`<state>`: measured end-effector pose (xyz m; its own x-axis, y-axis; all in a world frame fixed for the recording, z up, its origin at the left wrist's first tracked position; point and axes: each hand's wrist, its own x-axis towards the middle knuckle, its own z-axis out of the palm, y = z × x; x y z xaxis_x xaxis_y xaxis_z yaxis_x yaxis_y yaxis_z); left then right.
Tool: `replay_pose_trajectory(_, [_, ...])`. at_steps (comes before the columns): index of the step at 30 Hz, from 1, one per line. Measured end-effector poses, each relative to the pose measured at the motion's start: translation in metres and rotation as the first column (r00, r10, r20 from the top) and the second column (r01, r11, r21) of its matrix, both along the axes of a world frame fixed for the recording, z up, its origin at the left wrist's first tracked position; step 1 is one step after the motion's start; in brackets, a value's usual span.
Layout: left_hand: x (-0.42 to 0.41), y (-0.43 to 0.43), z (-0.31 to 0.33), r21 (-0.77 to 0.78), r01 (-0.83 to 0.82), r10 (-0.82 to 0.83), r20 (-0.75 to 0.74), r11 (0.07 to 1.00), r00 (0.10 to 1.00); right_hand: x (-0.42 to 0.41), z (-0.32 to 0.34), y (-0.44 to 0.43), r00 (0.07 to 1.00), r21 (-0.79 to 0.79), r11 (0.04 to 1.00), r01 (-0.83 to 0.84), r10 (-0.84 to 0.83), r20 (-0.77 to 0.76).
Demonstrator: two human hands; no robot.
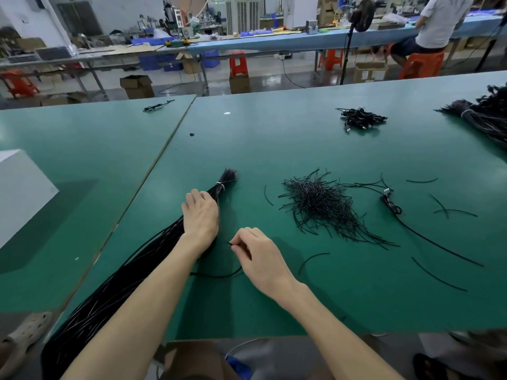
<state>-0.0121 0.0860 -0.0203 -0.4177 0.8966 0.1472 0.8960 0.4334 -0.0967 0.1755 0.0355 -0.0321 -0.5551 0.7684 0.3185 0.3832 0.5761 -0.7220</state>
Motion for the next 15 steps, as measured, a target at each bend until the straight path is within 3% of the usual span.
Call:
replay_pose_trajectory(3, [-0.021,0.003,0.001,0.004,-0.058,0.058,0.024,0.998,0.998,0.000,0.001,0.003,0.981,-0.121,0.988,0.099,-0.117,-0.152])
replay_pose_trajectory(6, [-0.026,0.005,-0.004,0.019,-0.095,0.094,0.058,0.995,0.994,0.003,0.006,0.012,0.851,-0.324,0.911,0.256,-0.371,-0.372])
replay_pose_trajectory(11, [-0.017,0.001,0.004,-0.032,-0.106,0.111,0.192,0.994,0.975,0.011,0.005,0.016,0.646,-0.495,0.786,0.371,-0.601,-0.470])
replay_pose_trajectory(13, [-0.010,-0.006,0.012,0.070,-0.004,-0.006,0.146,0.998,0.989,0.012,0.004,0.018,0.623,-0.531,0.762,0.371,-0.628,-0.466])
replay_pose_trajectory(15, [0.001,-0.016,0.019,0.226,0.193,-0.227,0.135,0.955,0.965,0.012,0.004,0.019,0.613,-0.550,0.754,0.359,-0.635,-0.471])
